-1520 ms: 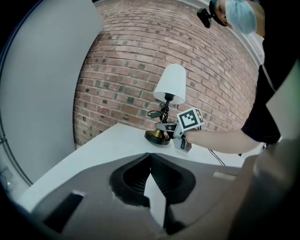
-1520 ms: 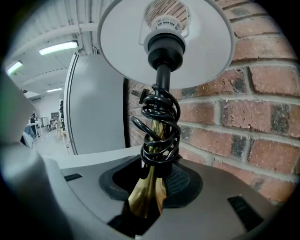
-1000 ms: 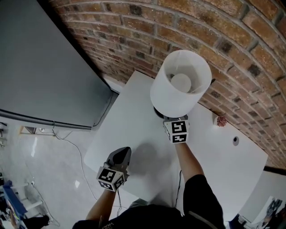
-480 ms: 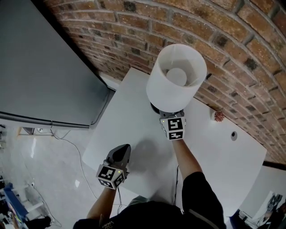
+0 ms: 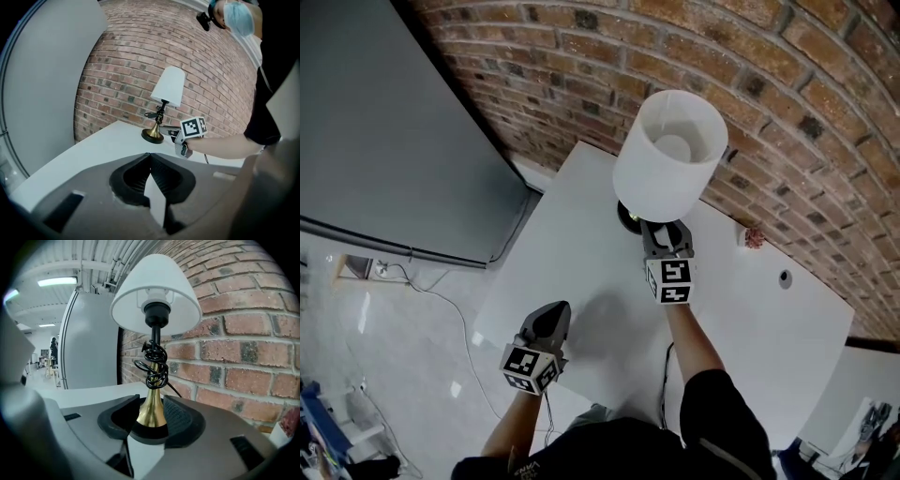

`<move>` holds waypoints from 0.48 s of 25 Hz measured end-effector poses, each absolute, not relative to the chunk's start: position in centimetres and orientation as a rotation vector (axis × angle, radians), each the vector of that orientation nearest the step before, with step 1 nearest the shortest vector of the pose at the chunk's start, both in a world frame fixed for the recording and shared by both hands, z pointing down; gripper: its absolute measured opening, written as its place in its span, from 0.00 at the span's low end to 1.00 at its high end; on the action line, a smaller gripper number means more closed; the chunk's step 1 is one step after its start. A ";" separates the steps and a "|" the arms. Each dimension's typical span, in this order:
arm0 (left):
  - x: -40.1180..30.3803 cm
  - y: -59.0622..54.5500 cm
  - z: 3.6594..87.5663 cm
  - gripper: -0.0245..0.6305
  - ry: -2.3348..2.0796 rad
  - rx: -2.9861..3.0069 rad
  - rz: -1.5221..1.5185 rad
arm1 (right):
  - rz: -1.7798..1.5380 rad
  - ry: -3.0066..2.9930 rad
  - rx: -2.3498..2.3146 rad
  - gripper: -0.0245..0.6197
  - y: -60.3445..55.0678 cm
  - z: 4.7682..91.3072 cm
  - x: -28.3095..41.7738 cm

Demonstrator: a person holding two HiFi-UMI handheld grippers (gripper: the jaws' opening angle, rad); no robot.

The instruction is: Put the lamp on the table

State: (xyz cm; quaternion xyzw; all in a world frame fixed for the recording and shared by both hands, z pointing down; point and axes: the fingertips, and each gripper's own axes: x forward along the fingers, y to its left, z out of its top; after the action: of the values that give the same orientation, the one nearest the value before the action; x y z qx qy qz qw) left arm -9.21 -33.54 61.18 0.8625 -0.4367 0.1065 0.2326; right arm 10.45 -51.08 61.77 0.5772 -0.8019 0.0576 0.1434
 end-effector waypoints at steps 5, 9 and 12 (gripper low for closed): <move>-9.5 -32.1 60.6 0.05 -1.203 2.384 0.287 | 0.198 -2.309 1.699 0.14 -47.8 60.8 10.2; -9.7 -30.6 59.9 0.05 -1.198 2.417 0.296 | 0.234 -2.332 1.719 0.04 -44.5 60.0 9.5; -9.8 -29.1 59.4 0.05 -1.196 2.451 0.310 | 0.258 -2.373 1.689 0.04 -41.5 59.3 8.6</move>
State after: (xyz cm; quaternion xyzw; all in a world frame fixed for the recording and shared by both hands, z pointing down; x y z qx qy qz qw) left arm -9.82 -29.08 59.43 0.8755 -0.4272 0.1107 0.1970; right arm 8.60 -41.51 59.34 0.5741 -0.8068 0.0877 0.1085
